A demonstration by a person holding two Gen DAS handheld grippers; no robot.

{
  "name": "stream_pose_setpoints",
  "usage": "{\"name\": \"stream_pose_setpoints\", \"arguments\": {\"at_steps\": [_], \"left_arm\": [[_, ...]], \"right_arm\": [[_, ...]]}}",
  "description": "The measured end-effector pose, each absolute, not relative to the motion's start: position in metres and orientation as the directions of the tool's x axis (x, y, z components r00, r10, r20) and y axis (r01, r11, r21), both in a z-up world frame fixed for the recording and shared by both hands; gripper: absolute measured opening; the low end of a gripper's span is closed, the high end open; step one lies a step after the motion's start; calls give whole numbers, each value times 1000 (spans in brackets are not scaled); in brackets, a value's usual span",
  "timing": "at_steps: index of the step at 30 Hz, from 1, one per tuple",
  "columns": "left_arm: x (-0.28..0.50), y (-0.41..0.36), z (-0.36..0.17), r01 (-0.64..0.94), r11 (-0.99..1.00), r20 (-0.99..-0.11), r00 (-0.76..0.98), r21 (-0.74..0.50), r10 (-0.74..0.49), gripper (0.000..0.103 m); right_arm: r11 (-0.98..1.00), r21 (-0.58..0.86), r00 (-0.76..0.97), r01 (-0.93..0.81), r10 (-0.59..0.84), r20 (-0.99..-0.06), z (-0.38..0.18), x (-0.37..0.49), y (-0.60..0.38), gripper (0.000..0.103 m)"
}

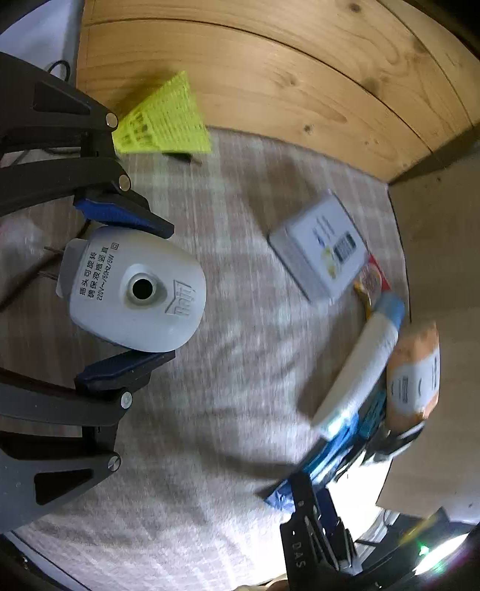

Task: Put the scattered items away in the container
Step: 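Grasp the white plug-in device with the left tool while the right tool grasps a blue toothbrush pack, then carry the white device and blue pack over the black box and open both tools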

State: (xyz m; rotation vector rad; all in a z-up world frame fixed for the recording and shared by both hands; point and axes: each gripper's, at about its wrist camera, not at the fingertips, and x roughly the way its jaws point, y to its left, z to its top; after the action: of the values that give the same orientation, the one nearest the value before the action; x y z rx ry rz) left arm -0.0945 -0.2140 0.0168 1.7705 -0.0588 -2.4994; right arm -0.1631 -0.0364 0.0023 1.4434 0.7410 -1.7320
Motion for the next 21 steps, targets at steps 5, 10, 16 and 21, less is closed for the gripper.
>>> {"name": "stream_pose_setpoints", "arguments": {"at_steps": [5, 10, 16, 21], "left_arm": [[-92, -186, 18, 19, -999, -937, -346, 40, -44, 56], [-89, -150, 21, -20, -1000, -933, -360, -11, 18, 56], [-97, -99, 26, -86, -995, -924, -374, -50, 79, 56], [-98, -53, 29, -154, -986, -922, -371, -60, 114, 56]], "right_arm": [[-556, 80, -47, 827, -210, -976, 6, -160, -19, 37], [-562, 120, -23, 818, -241, -970, 10, -153, 13, 27], [-617, 190, 1, 764, -293, -956, 17, -159, 66, 4], [-645, 185, -6, 742, -283, -959, 9, -162, 104, 2]]}}
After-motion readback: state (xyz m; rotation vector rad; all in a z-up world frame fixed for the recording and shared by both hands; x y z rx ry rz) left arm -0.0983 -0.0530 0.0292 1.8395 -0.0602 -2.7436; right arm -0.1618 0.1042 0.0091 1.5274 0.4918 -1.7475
